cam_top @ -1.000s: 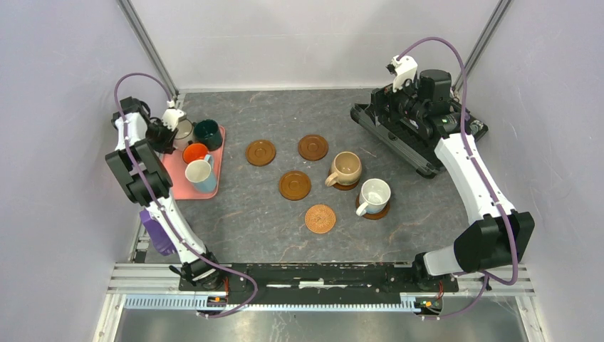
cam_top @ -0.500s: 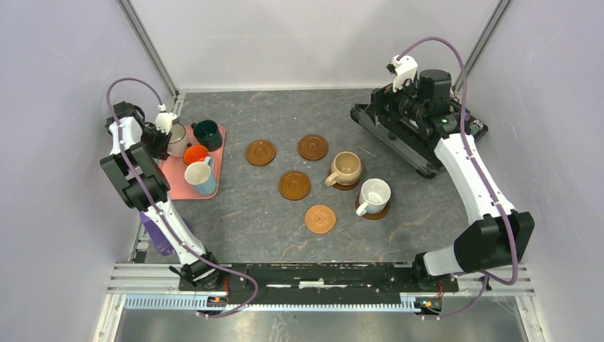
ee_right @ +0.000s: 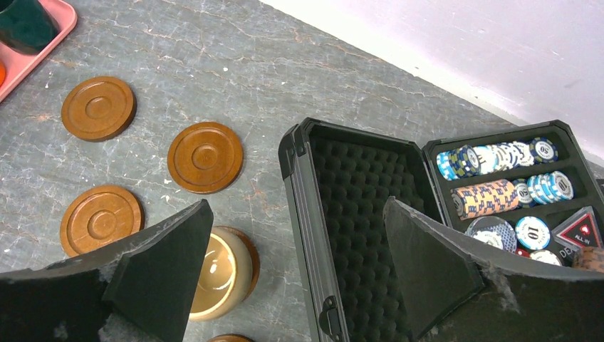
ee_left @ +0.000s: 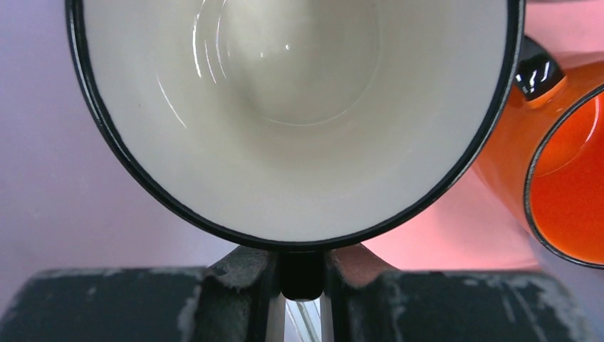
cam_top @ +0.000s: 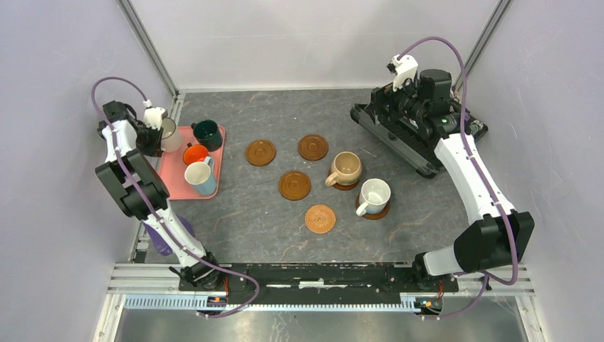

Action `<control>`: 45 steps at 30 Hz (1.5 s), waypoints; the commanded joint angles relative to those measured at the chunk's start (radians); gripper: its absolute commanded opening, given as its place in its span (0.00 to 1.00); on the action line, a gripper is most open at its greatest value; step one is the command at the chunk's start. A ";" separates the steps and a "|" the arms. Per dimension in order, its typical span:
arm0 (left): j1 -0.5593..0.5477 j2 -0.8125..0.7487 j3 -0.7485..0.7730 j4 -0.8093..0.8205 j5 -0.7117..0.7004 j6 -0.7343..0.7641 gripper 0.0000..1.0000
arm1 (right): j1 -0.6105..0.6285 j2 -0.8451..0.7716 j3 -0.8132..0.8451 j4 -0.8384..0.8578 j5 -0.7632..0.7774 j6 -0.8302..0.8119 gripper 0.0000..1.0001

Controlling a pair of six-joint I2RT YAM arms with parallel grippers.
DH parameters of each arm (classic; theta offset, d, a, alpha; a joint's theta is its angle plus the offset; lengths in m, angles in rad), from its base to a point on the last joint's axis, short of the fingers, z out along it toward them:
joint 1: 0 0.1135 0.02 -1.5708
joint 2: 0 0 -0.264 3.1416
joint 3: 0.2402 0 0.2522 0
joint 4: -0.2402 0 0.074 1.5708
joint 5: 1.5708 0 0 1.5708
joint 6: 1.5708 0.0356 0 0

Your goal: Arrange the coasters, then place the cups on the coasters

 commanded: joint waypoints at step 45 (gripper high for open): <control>-0.996 -0.330 -0.099 0.247 -0.165 -0.706 0.02 | 0.004 -0.113 0.034 -0.047 0.211 -0.069 0.98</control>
